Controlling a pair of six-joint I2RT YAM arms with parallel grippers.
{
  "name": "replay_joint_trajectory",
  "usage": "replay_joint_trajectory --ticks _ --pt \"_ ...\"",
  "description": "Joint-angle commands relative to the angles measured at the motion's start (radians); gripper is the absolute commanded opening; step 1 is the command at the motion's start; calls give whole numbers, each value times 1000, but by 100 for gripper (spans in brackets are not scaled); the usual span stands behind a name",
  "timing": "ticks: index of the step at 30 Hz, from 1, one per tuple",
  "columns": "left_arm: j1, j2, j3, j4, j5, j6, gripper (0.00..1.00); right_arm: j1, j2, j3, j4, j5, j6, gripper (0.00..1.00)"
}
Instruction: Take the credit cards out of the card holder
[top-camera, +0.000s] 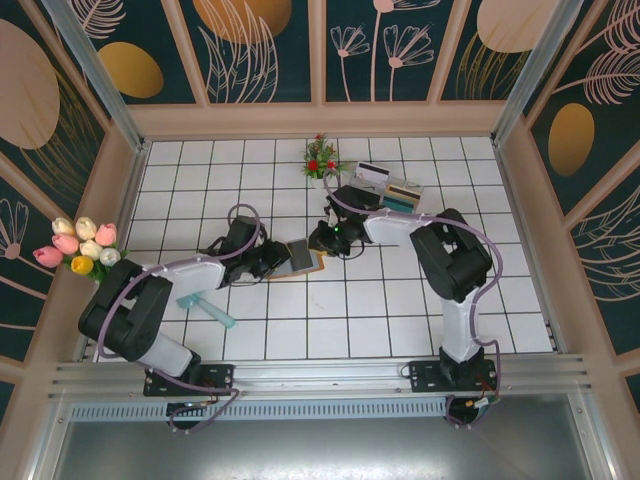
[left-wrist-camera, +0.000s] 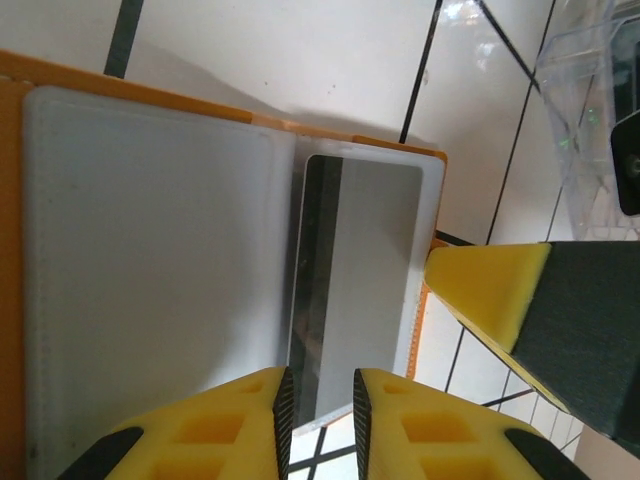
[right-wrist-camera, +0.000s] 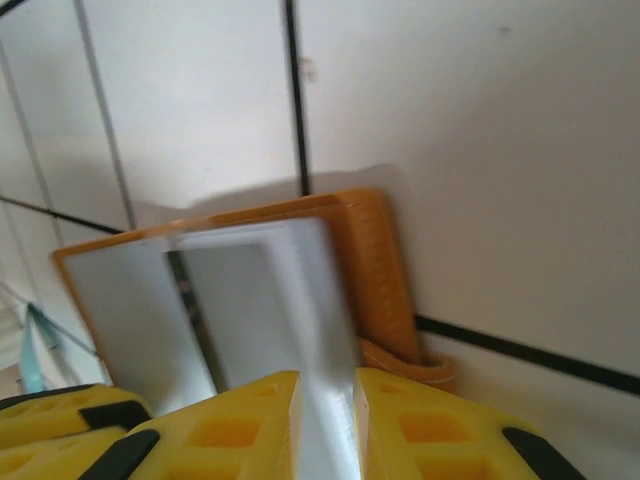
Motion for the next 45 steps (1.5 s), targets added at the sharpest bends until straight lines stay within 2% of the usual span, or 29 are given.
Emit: replay_joint_trajectory --ticks 1,5,8,18,21,27,30,37,45 --pt "3 37 37 38 16 43 25 8 38 23 -42 57 0 22" --pt "6 61 43 15 -2 59 25 7 47 0 -35 53 6 22" --pt "8 82 54 17 19 71 22 8 51 -15 -28 44 10 22" --pt "17 128 40 50 62 85 21 10 55 -47 -12 29 13 22" --pt "22 142 34 86 103 94 20 13 57 -52 -14 24 11 22" --pt "43 191 -26 266 221 76 18 15 66 -59 -18 17 4 22" --pt "50 188 -39 287 221 82 17 15 68 -54 -24 20 -2 22" --pt "66 143 -47 243 195 120 7 14 74 -44 -37 26 -3 22" --pt "89 96 -83 188 178 158 6 6 74 -51 -43 33 -4 23"
